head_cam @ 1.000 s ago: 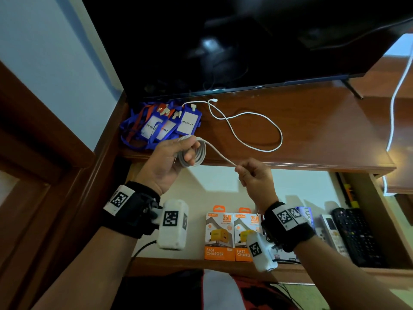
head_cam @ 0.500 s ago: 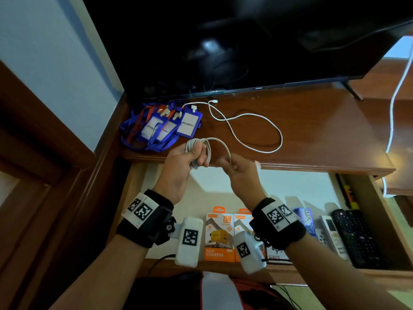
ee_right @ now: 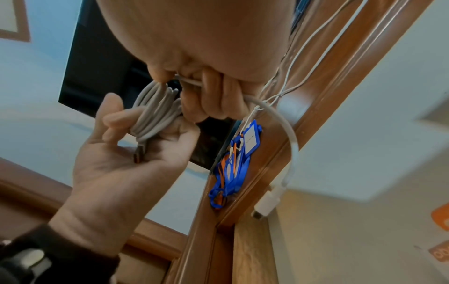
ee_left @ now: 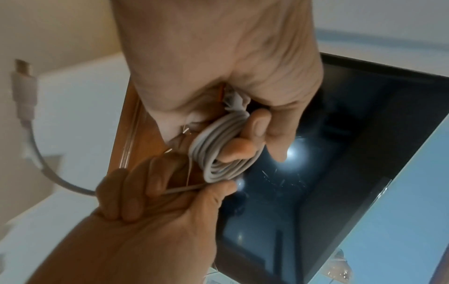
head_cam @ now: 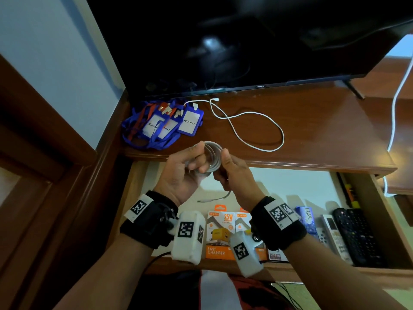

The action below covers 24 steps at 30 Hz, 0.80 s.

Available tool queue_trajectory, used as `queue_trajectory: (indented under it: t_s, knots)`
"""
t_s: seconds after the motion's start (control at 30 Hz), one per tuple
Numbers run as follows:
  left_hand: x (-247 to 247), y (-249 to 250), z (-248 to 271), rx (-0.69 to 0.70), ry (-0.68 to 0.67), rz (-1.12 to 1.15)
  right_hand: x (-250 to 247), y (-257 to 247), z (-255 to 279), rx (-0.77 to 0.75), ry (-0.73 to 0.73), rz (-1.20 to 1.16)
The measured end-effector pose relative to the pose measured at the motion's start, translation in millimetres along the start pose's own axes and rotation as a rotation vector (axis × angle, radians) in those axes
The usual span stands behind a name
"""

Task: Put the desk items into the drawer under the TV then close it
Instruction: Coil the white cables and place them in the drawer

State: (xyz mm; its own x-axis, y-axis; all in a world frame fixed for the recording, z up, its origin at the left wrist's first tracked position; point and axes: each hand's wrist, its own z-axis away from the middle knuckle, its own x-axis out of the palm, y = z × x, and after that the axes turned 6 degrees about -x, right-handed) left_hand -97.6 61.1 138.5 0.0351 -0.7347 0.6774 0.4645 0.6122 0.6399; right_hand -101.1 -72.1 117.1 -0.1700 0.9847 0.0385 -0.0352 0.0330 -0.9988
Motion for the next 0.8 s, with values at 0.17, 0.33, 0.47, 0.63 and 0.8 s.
queue_trajectory:
  t_s: [0.17,0.33,0.47,0.63,0.8]
  knots:
    - [2,-1,-4,-0.012,0.064,-0.123,7,2,1,0.010,0.022,-0.038]
    - [4,-11,-3,0.067,0.092,-0.385,2,11,-2,-0.016,0.087,0.155]
    - [-2,-17,-3,0.064,0.188,-0.523,-6,14,1,-0.078,0.101,0.309]
    - [-13,-13,-4,0.043,0.231,-0.743,-12,13,3,-0.101,0.074,0.489]
    - [-24,-1,3,-0.101,0.164,-0.835,-20,5,5,-0.091,-0.088,0.613]
